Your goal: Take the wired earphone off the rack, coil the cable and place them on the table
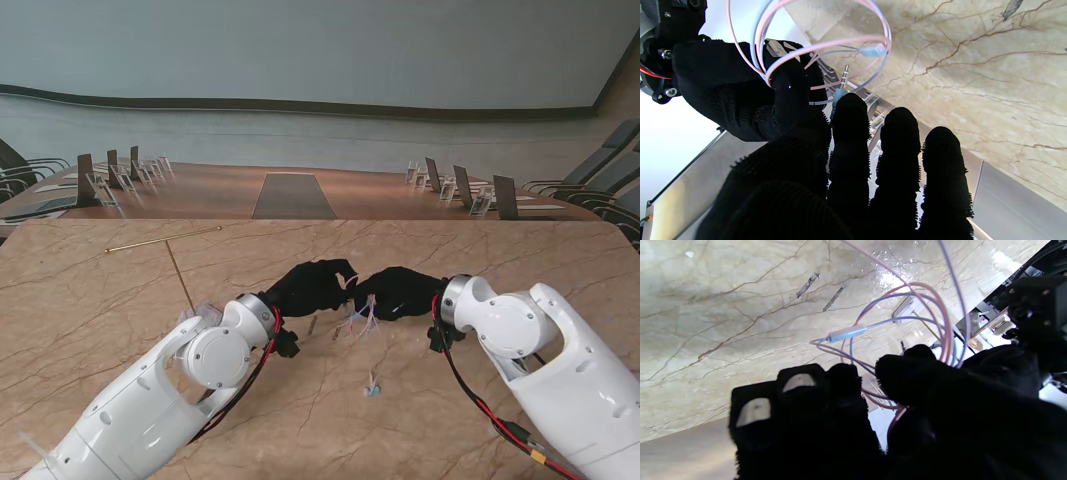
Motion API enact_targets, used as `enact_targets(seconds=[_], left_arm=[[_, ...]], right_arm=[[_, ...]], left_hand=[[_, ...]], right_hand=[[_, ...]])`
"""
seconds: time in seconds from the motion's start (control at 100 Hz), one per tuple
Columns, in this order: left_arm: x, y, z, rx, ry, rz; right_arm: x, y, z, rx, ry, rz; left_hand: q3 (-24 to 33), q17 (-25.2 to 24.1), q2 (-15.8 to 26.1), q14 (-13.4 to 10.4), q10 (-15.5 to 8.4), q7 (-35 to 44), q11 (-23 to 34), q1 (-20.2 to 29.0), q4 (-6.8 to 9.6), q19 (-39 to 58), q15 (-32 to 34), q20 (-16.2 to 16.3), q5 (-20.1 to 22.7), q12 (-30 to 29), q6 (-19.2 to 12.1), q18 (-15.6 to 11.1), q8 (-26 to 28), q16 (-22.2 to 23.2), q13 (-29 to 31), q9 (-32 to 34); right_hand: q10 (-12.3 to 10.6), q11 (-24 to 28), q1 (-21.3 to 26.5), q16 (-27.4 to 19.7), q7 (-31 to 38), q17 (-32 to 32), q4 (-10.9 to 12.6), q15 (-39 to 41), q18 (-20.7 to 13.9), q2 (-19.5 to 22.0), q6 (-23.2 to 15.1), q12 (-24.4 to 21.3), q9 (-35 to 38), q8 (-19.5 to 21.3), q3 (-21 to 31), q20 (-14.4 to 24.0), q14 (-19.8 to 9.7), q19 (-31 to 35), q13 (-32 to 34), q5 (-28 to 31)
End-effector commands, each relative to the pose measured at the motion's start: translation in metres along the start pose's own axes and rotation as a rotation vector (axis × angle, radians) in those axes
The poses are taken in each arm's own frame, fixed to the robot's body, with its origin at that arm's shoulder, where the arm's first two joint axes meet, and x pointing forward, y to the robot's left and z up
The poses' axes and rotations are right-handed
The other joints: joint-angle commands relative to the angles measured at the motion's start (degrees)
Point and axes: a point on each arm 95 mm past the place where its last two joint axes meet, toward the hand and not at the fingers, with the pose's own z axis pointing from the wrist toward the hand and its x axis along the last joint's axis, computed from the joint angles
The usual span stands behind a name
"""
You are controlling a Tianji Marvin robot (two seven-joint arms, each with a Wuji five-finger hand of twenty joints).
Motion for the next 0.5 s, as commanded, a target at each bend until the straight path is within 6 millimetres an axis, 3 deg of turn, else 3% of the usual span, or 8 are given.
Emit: enact_targets(seconds=[0.0,0.49], left_arm=[[0.004,0.007,0.001,-0.016,0.0,-0.025],[0.0,0.02,0.006,0.009,-0.044,-0.119]], right_arm=[[0.002,-0.004,0.004,0.009,0.002,0.021],[0.009,-0.005,0.012,-0.078,0.008,0.075]], left_hand=[[-0.7,0.5,1.3,-0.1,-2.0,4.3,2.1,3.3,-1.31,2.7,1.7,-0.3,-0.3,-0.1,-3.6,1.7,2.0,-0.2,1.3,0.0],[-6.3,-0.6,3.9,0.5,-2.0,6.4,3.1,8.3,-0.77,1.8,1.2,-0.4,-2.8,-1.7,-4.1,1.7,2.8,-0.4,0.4,-0.8]], right_hand=[[3.9,2.0,-1.3,-0.1,3.0,2.0,0.2,2.9,-4.1,-2.3,0.5,-0.8,2.7,-0.1,1.3,-0.1,6.6,4.1,2.1,-0.2],[3.7,2.3,-1.4,-0.9,3.9,3.1,-0.8,3.6,-4.1,-3.3,0.9,-1.0,3.4,-2.0,2.2,-1.4,6.4,4.9,2.9,-0.6]])
